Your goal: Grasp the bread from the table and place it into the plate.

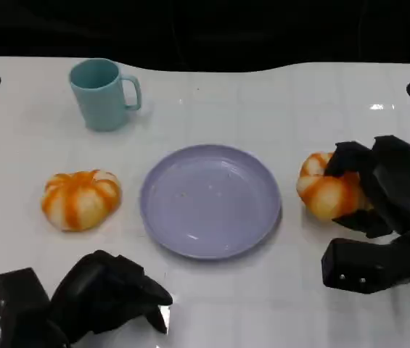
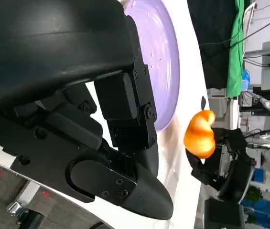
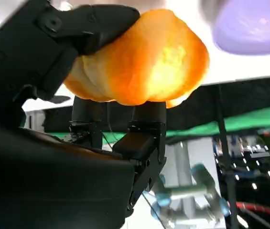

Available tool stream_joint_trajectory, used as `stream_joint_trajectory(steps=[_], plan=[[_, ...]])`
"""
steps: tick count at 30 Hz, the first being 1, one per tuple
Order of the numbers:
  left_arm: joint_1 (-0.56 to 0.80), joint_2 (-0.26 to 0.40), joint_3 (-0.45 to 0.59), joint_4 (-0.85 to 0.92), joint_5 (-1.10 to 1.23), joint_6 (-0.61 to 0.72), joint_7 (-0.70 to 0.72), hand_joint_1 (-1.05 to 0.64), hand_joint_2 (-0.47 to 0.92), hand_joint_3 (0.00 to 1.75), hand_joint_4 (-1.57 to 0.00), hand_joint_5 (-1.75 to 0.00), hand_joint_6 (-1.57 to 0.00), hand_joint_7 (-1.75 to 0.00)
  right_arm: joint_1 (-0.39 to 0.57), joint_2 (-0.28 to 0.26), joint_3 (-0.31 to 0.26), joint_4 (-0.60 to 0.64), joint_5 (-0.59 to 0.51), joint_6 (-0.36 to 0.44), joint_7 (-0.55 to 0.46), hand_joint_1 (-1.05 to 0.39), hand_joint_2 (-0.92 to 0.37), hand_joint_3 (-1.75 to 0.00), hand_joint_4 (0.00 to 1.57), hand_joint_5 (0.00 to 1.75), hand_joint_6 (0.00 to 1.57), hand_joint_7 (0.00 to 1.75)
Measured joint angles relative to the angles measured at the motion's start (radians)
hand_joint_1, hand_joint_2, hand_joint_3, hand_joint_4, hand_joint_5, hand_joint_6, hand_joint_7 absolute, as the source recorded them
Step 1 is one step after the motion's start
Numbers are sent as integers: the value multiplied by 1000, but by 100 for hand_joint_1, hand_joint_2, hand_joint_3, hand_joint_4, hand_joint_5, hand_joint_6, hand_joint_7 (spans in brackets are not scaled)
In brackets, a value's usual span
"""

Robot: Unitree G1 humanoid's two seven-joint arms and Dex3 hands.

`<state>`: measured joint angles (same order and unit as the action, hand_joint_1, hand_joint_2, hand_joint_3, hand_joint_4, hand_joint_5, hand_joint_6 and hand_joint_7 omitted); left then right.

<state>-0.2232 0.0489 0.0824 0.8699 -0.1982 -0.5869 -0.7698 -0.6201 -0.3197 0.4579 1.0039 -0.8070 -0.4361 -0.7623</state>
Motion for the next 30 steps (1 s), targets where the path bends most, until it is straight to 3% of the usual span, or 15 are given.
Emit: stream_joint_trajectory(steps=[8, 12, 18, 24, 30], plan=[[-1, 0, 0, 1, -3, 0, -2, -105, 85, 0, -125, -90, -156, -3, -2, 9, -32, -74, 77, -86, 27, -10, -25, -148, 101, 175, 77, 175], [-2, 0, 0, 4, -3, -3, -3, -105, 84, 0, -125, -90, -157, -3, 1, 27, -61, -156, 153, -106, 152, -5, -20, -151, 102, 175, 78, 175], [-2, 0, 0, 15, -2, -7, -3, -105, 84, 0, -124, -90, -157, -3, 17, 49, -83, -275, 232, -124, 313, -10, -19, -160, 102, 175, 78, 174], [-2, 0, 0, 15, -2, -13, -3, -105, 85, 0, -123, -91, -157, -3, 34, 82, -87, -368, 261, -128, 421, -12, -18, -162, 100, 175, 80, 169], [-3, 1, 0, 16, -1, -14, -3, -105, 85, 0, -122, -92, -157, -3, 32, 116, -83, -379, 263, -133, 496, -15, -20, -161, 99, 175, 80, 167]])
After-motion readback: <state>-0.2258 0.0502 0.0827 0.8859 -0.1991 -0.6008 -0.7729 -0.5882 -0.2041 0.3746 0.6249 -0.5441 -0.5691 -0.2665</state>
